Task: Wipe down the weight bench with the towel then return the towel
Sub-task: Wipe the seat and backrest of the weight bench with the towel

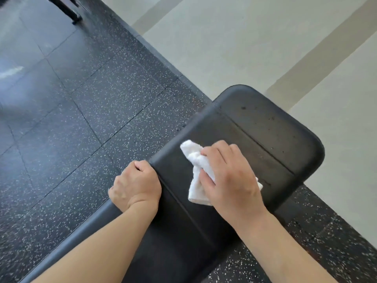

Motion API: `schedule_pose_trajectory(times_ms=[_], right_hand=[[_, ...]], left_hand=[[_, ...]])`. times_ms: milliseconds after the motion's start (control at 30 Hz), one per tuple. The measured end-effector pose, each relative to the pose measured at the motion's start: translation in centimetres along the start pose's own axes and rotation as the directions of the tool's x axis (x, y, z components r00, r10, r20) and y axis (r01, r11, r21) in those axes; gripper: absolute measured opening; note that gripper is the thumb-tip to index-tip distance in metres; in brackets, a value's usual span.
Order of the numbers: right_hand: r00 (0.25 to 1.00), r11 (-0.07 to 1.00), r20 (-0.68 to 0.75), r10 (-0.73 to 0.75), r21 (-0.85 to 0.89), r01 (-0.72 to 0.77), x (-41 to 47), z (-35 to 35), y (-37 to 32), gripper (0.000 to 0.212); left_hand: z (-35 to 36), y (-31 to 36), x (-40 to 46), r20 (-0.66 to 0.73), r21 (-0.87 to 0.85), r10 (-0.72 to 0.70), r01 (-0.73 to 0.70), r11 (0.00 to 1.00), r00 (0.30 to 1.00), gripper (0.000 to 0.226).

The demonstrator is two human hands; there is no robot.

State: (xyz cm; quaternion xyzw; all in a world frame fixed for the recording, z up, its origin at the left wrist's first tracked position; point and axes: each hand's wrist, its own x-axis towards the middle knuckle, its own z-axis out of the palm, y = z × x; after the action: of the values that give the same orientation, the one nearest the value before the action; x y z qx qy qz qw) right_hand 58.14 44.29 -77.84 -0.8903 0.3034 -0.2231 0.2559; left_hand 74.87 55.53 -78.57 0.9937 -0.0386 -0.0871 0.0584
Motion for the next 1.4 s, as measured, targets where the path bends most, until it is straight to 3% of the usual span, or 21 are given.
schedule_pose_trajectory(times_ms=[200, 367, 567, 1033, 1400], right_hand=[[0.996, 1.000, -0.085, 0.024, 0.003, -0.024, -6.7, -3.2, 2.5, 0.030], [0.996, 0.984, -0.089, 0.030, -0.174, -0.045, -0.4, -1.4, 2.3, 0.026], [0.996, 0.979, -0.081, 0.026, -0.197, -0.041, 6.8, 1.3, 1.8, 0.026], [0.996, 0.996, 0.078, -0.034, -0.085, 0.040, -4.9, -4.1, 3.3, 0.027], [0.996, 0.979, 0.041, -0.073, -0.185, 0.080, 6.9, 2.9, -0.2, 0.029]], left_hand=[[-0.1, 0.1, -0.2, -0.005, -0.015, 0.013, -0.013, 1.000, 1.000, 0.042], [-0.1, 0.1, -0.2, -0.008, -0.047, 0.006, -0.006, 0.999, 1.000, 0.040], [-0.6, 0.3, -0.6, -0.005, -0.080, -0.015, 0.015, 0.997, 1.000, 0.039], [-0.6, 0.2, -0.5, 0.002, -0.095, -0.014, 0.014, 0.995, 1.000, 0.039], [-0.5, 0.2, -0.6, -0.025, -0.135, -0.054, 0.050, 0.990, 0.998, 0.044]])
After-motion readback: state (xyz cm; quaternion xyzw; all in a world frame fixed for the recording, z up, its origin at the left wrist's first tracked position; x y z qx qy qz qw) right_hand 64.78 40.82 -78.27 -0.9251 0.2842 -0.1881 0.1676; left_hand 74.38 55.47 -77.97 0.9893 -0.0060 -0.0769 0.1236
